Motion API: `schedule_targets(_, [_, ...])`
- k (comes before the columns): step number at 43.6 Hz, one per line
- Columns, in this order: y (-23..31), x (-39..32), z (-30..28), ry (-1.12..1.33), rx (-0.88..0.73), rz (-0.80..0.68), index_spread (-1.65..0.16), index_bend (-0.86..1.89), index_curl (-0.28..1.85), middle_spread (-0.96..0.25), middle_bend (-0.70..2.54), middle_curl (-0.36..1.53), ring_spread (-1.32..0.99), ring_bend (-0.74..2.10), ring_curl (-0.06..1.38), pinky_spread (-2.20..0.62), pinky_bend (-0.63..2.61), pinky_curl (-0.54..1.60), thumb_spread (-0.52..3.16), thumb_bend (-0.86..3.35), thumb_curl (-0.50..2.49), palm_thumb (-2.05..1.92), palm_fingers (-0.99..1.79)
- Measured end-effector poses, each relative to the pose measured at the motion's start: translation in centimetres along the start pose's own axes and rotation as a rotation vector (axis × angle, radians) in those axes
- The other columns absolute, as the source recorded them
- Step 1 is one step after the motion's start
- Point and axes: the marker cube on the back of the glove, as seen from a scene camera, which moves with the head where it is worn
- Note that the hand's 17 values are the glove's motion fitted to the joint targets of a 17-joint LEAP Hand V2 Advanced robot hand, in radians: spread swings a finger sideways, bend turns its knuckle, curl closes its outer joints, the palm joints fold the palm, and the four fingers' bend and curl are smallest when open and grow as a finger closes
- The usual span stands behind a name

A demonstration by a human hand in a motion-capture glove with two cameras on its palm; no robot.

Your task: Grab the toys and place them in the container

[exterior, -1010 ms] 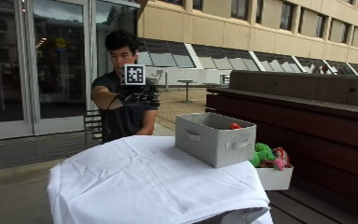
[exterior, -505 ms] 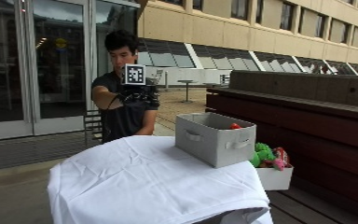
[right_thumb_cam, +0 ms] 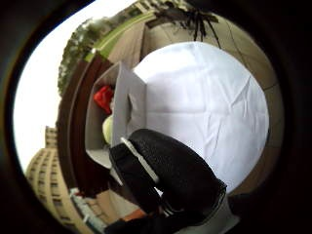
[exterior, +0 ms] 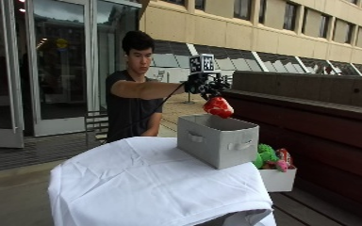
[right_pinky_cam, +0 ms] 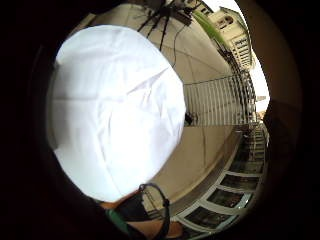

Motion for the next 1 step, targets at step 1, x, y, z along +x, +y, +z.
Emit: schedule_targets(1, [-0.02, 0.01, 0.00, 0.001, 0.000, -0.004, -0.31, 0.14, 0.29, -0.07, 0.16, 0.31, -0.19, 0.15, 0.16, -0.03, 0.53, 0.36, 1.05, -0.10, 0.07, -0.16, -0.17])
